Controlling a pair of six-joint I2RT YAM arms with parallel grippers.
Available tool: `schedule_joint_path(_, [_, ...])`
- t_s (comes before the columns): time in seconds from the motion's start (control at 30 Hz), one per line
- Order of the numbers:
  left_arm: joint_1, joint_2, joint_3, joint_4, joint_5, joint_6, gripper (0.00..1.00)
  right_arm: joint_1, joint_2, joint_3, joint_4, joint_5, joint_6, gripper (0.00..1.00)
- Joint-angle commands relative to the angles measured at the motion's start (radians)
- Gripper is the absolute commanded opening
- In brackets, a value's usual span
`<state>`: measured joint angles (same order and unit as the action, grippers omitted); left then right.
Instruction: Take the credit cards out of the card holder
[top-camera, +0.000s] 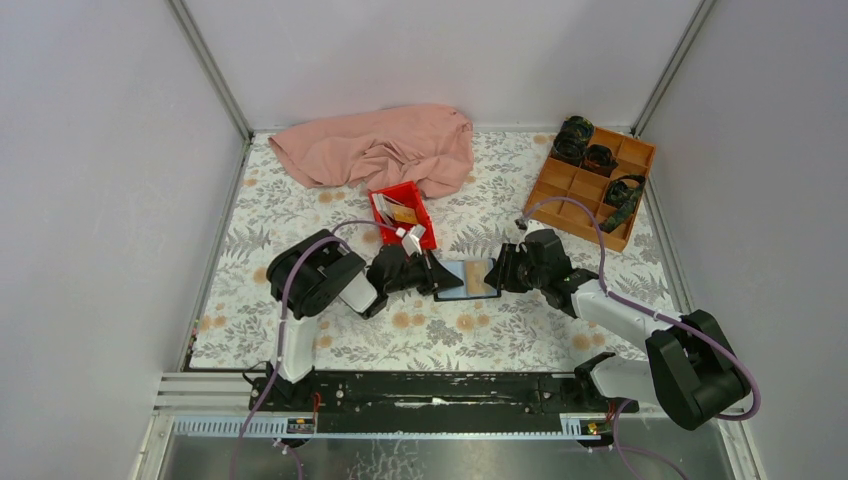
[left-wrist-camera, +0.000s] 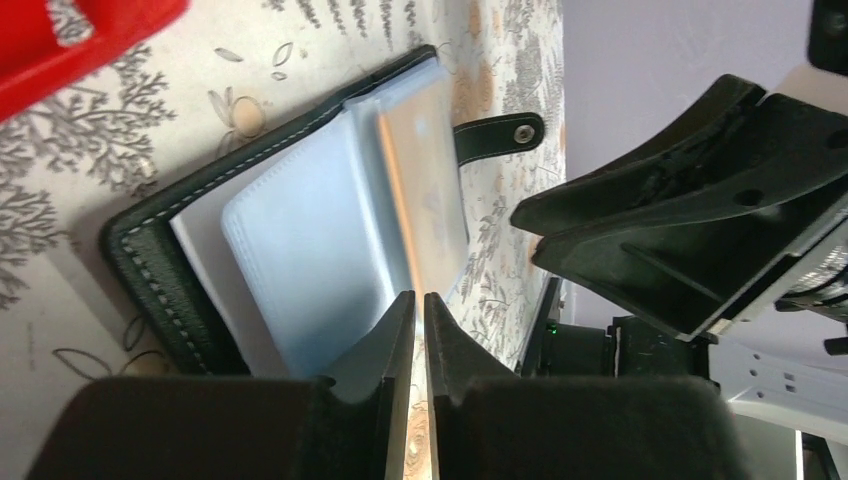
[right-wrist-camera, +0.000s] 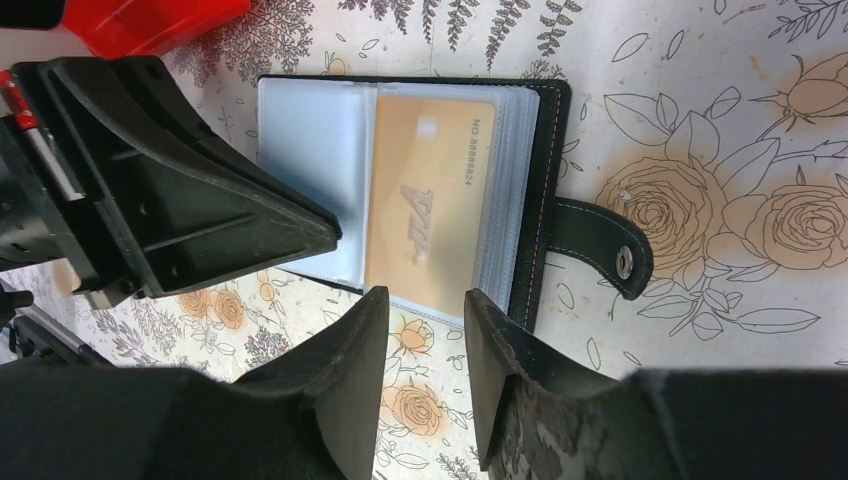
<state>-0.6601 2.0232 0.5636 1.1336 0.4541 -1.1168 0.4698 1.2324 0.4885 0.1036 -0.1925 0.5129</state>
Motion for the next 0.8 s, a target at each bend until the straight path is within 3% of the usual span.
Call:
schedule_joint_path(0.0, [0.005, -0.041, -0.004, 0.033, 0.02, -0.028, 0.15, -0.007, -0.002, -0.003, 0.03, 0.013, -0.005, 0.41])
schedule_joint_path(0.43, [0.004, 0.059, 0.062, 0.108, 0.054, -0.076, 0.15, -0.013, -0.003, 0.015, 0.001, 0.026, -0.027, 0.41])
schedule_joint_path(0.77, [0.004, 0.052, 0.08, 0.038, 0.036, -0.037, 0.17, -0.02, -0.009, 0.012, -0.004, 0.029, -0.027, 0.41])
